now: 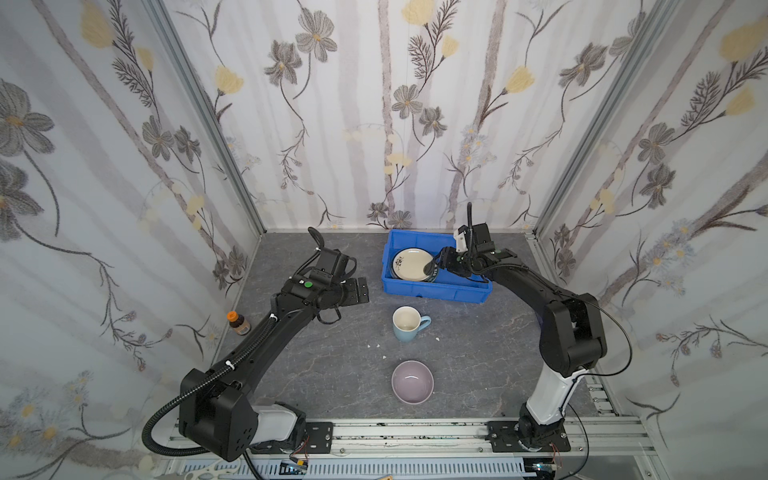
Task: Place the mixed dishes into the plastic bin
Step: 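Withdraw the right gripper from the bin while left gripper moves to lilac bowl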
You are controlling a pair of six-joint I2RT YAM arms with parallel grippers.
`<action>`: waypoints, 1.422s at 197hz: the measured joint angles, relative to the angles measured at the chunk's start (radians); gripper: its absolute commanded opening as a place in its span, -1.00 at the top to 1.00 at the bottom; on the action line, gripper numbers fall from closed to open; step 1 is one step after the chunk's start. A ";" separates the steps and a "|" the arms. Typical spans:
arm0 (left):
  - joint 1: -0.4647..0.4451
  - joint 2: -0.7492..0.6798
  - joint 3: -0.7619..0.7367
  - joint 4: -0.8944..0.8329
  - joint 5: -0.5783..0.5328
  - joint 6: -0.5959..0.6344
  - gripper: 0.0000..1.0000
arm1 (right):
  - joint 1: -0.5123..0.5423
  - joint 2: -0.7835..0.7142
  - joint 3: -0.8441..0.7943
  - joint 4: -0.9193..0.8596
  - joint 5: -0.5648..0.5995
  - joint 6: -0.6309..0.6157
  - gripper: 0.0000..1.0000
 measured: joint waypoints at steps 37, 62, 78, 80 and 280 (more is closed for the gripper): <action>-0.056 -0.102 -0.106 0.010 0.012 -0.043 -0.91 | 0.083 -0.185 -0.153 -0.005 0.042 -0.010 -0.17; -0.124 -0.165 -0.192 0.021 0.016 -0.083 -0.83 | 0.149 -0.309 -0.267 -0.009 0.063 -0.008 -0.22; -0.176 -0.204 -0.261 0.021 0.017 -0.113 -0.81 | 0.172 -0.391 -0.337 -0.021 0.076 -0.002 -0.37; -0.183 -0.209 -0.269 0.022 0.016 -0.116 -0.81 | 0.174 -0.403 -0.346 -0.023 0.078 -0.001 -0.41; -0.627 -0.014 -0.374 0.141 -0.084 -0.275 -0.55 | 0.226 -0.784 -0.684 -0.022 0.179 0.050 -0.99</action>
